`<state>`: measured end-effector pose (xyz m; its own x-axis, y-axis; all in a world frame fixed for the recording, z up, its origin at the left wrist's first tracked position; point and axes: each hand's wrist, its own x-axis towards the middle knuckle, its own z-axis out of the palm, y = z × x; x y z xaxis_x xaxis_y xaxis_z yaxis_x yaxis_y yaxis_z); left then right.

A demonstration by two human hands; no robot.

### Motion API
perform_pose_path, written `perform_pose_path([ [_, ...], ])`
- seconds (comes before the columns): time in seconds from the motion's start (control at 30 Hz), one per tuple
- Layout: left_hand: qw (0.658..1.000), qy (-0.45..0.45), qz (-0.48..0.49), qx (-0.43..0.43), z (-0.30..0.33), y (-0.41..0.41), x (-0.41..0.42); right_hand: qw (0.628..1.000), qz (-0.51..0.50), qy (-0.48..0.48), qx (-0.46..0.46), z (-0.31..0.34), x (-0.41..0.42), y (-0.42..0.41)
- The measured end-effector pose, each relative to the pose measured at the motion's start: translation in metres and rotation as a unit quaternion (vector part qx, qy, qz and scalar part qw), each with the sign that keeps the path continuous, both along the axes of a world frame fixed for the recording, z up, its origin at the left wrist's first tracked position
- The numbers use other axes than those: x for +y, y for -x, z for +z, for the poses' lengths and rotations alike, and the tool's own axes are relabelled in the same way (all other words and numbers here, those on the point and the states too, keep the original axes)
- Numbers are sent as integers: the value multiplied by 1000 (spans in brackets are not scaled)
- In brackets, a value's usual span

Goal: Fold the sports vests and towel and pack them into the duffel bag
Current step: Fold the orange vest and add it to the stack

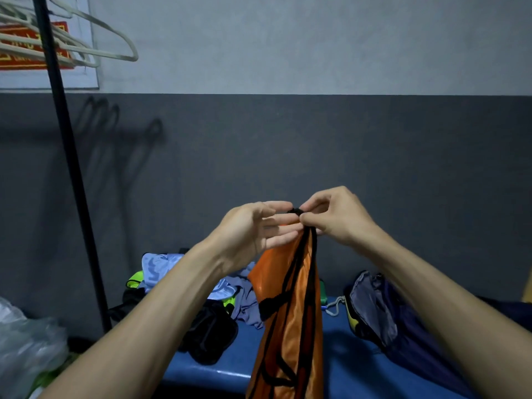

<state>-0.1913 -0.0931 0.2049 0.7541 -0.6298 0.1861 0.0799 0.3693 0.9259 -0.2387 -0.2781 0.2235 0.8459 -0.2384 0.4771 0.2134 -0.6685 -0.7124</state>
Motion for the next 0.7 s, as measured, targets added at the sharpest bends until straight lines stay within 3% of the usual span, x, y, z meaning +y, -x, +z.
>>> perform_pose_path([
  [0.07, 987, -49, 91, -123, -5, -5, 5, 998, 61, -16, 3, 11, -12, 6],
  [0.17, 922, -95, 237, -291, -8, -17, 19, 994, 113, -5, 1, 42, -35, 17],
  [0.33, 884, -90, 187, -420, -7, -5, 20, 986, 163, 22, 41, 73, -49, 20],
  [0.47, 860, -132, 191, -453, -11, 7, 6, 984, 167, 50, 29, 76, -44, 20],
  [0.7, 869, -161, 167, -436, -22, 15, -9, 982, 168, 85, 14, 67, -39, 15],
])
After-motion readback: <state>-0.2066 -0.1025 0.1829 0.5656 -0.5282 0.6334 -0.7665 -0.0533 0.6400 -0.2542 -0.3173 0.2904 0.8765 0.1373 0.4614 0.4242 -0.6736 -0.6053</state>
